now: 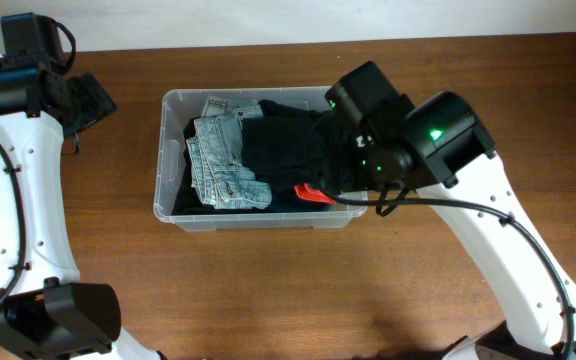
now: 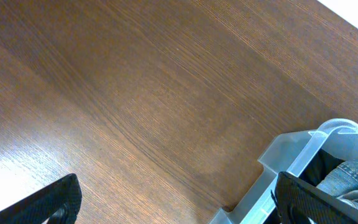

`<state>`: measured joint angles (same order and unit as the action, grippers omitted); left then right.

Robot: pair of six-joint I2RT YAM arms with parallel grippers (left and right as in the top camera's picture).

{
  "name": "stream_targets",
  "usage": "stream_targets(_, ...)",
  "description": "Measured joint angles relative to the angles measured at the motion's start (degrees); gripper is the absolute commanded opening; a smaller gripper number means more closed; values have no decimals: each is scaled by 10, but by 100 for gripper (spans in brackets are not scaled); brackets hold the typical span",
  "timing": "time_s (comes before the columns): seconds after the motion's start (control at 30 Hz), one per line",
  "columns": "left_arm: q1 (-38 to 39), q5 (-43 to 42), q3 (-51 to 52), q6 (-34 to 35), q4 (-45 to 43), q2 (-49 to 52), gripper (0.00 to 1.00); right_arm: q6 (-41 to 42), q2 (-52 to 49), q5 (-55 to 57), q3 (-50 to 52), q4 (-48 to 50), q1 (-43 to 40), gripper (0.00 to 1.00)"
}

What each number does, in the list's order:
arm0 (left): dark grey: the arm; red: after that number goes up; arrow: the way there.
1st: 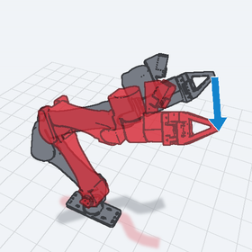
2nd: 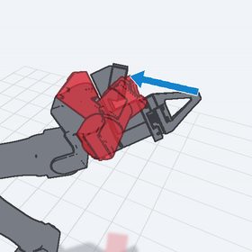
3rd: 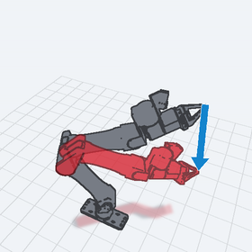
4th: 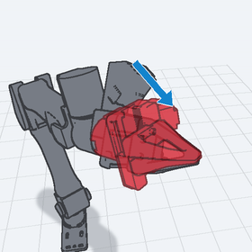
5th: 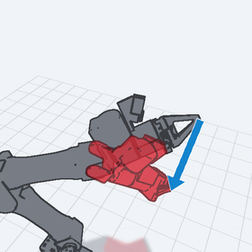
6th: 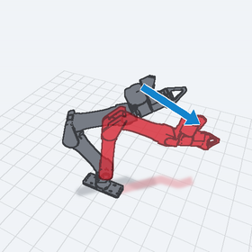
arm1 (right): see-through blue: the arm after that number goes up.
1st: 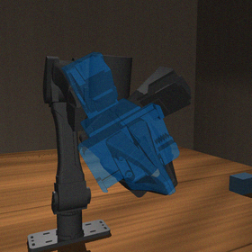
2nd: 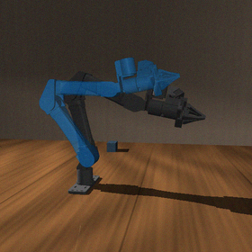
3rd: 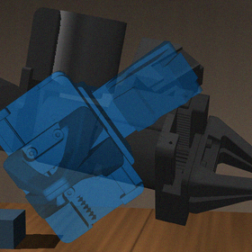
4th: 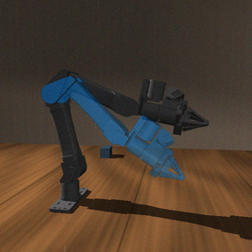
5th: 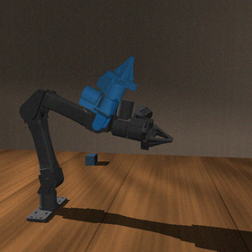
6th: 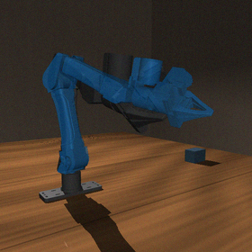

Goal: Pack container

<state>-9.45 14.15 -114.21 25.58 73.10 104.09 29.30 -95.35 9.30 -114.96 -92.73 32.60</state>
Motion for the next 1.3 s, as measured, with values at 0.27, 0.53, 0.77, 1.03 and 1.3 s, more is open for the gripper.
stream_targets(0.27, 0, 0, 0, 0, 0, 0, 99, -50, 25, 0, 7, 94, -33, 98)
stream_targets(0.53, 0, 0, 0, 0, 0, 0, 100, -103, 148, -2, 94, 188, -75, 99)
stream_targets(0.77, 0, 0, 0, 0, 0, 0, 99, -140, 261, -42, 308, 343, -161, 98)
stream_targets(1.03, 1, 0, 0, 0, 0, 0, 99, -175, 465, -107, 611, 569, -229, 98)
stream_targets(1.3, 1, 0, 0, 0, 0, 0, 99, -179, 724, -145, 831, 675, -310, 98)
